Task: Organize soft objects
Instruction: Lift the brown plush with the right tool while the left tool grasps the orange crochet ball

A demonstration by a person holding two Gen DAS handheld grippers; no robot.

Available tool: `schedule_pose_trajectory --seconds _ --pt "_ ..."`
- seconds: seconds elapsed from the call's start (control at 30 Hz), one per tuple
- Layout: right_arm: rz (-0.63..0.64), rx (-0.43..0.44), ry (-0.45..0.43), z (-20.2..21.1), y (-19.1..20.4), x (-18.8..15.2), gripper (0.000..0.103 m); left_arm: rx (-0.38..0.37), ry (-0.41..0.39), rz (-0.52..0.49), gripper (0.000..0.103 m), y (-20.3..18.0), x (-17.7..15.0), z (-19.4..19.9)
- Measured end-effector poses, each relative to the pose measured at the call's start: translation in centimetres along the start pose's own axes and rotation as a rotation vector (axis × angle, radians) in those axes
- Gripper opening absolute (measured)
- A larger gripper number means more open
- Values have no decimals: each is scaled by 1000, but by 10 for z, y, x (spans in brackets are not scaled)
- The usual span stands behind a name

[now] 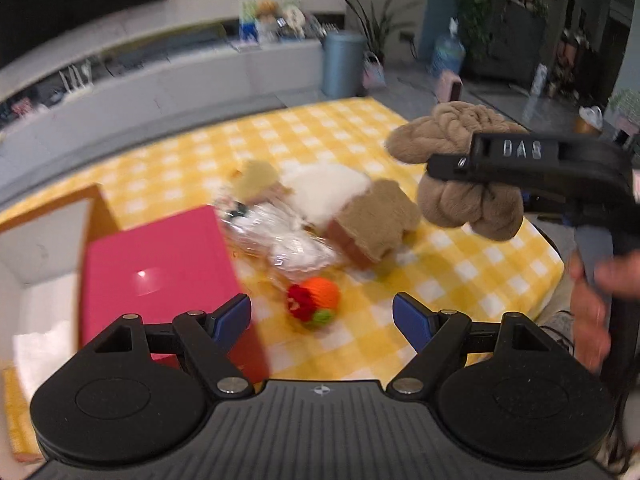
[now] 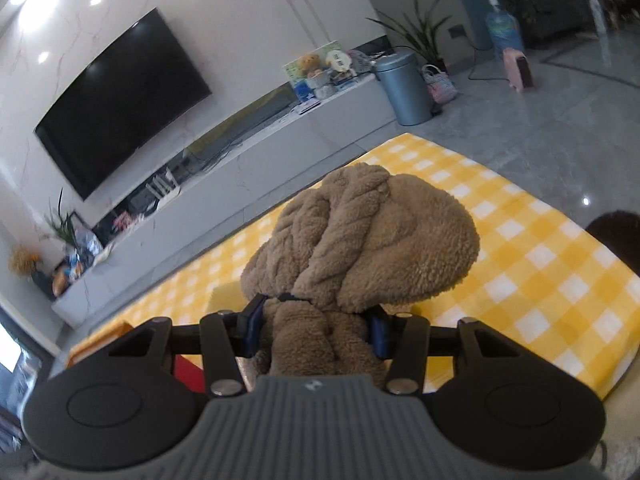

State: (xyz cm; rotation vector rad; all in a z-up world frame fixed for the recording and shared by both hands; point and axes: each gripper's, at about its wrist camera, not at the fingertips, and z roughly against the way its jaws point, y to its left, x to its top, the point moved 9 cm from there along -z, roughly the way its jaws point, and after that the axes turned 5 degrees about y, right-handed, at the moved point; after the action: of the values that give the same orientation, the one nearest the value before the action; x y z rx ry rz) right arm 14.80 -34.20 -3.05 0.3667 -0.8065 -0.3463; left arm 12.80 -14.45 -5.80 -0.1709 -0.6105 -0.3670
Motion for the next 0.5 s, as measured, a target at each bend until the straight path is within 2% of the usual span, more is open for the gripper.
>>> schedule_pose_trajectory --seconds 0.1,0.17,0.27,0.4,0.5 --pt "-10 11 56 -14 -16 -11 50 -17 42 -52 94 -12 1 -19" --pt "-38 -25 73 -20 -31 -14 50 -26 64 -77 94 -16 1 -31" --pt "-72 -52 60 -21 -43 -11 50 11 99 -102 94 -18 1 -51" --pt "-71 -34 43 -20 -42 -10 50 9 122 -189 89 -23 3 -73" --pt "-72 -39 57 -23 -45 -12 50 60 123 -211 89 -22 7 -85"
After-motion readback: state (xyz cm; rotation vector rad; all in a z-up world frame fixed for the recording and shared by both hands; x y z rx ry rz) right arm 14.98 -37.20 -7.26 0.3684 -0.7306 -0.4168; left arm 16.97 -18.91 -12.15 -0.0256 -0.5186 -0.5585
